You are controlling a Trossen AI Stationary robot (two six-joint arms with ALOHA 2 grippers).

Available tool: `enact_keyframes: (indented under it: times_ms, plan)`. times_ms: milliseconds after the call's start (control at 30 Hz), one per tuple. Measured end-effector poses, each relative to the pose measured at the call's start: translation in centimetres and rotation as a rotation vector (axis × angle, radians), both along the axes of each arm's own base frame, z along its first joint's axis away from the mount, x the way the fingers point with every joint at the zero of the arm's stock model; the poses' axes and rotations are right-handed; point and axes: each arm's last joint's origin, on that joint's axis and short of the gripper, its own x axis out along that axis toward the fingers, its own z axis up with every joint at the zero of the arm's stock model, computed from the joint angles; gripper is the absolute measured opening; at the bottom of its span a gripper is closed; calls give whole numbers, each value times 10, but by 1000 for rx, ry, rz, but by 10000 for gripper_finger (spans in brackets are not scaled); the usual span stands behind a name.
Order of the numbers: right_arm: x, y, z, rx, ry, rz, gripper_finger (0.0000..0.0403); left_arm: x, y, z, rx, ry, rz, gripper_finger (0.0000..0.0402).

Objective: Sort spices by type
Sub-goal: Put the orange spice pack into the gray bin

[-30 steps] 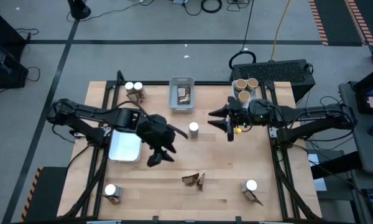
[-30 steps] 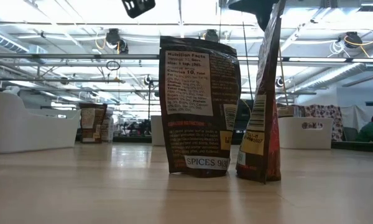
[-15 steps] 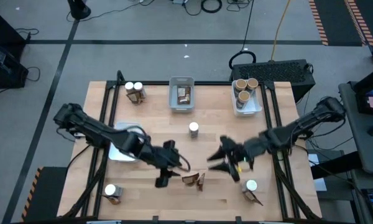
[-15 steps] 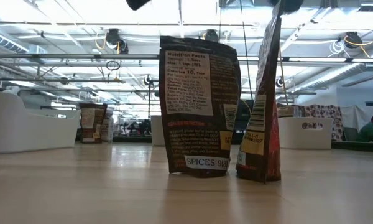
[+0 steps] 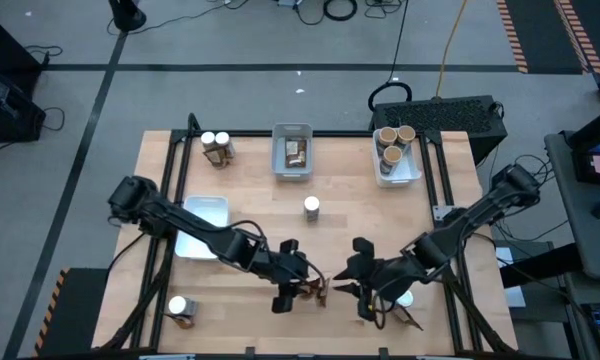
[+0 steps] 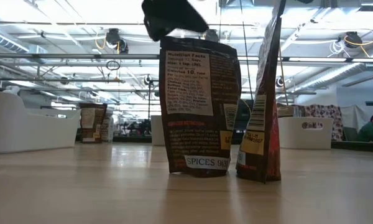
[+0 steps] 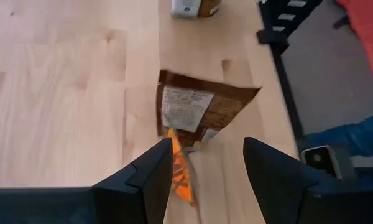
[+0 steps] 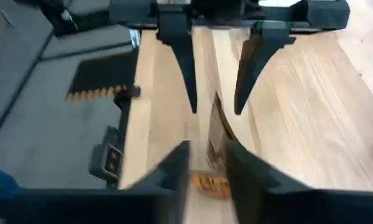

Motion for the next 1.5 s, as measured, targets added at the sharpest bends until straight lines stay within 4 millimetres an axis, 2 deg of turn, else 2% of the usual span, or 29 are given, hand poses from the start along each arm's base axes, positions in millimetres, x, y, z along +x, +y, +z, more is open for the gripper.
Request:
enact_keyframes:
  times_ms: [67, 100, 200, 333, 600, 700, 867, 967, 1100, 1233, 1500]
  plan:
    - [2, 0, -2, -21, 10, 24, 22, 4, 1, -6, 16, 5, 18, 198]
    - [2, -1, -3, -34, 18, 35, 13, 6, 1, -11, 23, 12, 25, 198]
    - [3, -3, -4, -50, 25, 35, 9, 12, 3, -27, 32, 58, 35, 198]
    - [3, -6, -6, -97, 35, 57, 2, 17, 5, -38, 22, 85, 53, 198]
    - [5, -18, -8, -172, 78, 67, 1, 20, 7, -41, 6, 84, 70, 188]
    - [7, -23, -8, -198, 84, 68, 1, 20, 7, -42, 1, 91, 77, 147]
    - [7, -34, -6, -231, 94, 64, 0, 18, 9, -43, 0, 120, 71, 29]
    - [5, -42, 1, -225, 88, 75, 0, 18, 15, -40, -8, 129, 73, 9]
    - [-3, -55, 18, -242, 33, 78, 0, 13, 28, -22, -13, 109, 88, 5]
    - [-14, -70, 36, -277, -24, 86, 0, 3, 52, 11, 2, 66, 108, 3]
    - [-37, -102, 61, -372, -86, 95, 0, -33, 122, 92, 79, -5, 197, 2]
